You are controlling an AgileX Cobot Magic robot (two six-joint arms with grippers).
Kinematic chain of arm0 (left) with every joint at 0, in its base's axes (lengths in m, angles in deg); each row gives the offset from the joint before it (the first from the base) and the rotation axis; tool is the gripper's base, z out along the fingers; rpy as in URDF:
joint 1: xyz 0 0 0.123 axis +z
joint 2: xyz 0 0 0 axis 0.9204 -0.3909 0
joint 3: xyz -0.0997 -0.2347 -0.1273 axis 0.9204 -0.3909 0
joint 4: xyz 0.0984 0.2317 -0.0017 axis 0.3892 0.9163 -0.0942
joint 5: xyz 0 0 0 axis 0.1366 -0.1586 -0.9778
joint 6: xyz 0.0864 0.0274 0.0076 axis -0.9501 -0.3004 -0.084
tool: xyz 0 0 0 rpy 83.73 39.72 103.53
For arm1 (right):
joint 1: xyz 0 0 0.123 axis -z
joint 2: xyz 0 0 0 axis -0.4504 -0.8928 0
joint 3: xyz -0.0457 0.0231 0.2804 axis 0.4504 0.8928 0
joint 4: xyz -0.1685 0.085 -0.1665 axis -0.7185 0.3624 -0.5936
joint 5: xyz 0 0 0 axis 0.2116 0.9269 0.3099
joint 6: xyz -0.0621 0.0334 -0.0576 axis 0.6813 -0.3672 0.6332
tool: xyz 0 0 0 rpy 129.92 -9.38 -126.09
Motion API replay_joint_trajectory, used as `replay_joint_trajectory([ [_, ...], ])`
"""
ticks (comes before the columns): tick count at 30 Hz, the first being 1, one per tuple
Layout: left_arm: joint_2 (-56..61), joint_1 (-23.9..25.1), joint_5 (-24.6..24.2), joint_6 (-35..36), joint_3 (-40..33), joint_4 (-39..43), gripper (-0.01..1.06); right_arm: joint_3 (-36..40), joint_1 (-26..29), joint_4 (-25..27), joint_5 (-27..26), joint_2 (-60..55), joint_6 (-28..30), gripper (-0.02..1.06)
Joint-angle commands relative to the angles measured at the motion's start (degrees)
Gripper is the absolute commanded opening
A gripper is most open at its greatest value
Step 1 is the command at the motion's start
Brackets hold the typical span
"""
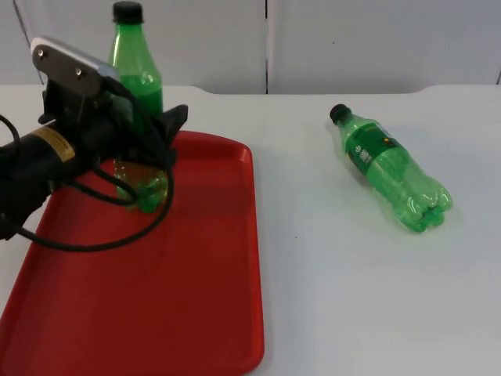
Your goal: Place the bottle upright on the tray.
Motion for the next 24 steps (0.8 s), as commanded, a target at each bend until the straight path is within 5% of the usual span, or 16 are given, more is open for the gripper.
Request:
replay_joint_trajectory([
  [1, 0.06, 0.14, 0.12, 0.19, -1.22, 0.44, 0.76, 0.08, 0.49, 0.12, -0.31, 0.22, 0.3, 0.95],
  [24, 0.17, 0.14, 0.12, -2.35, -3.93, -1.43, 0.76, 0.08, 0.49, 0.12, -0.31, 0.22, 0.3, 0.95],
])
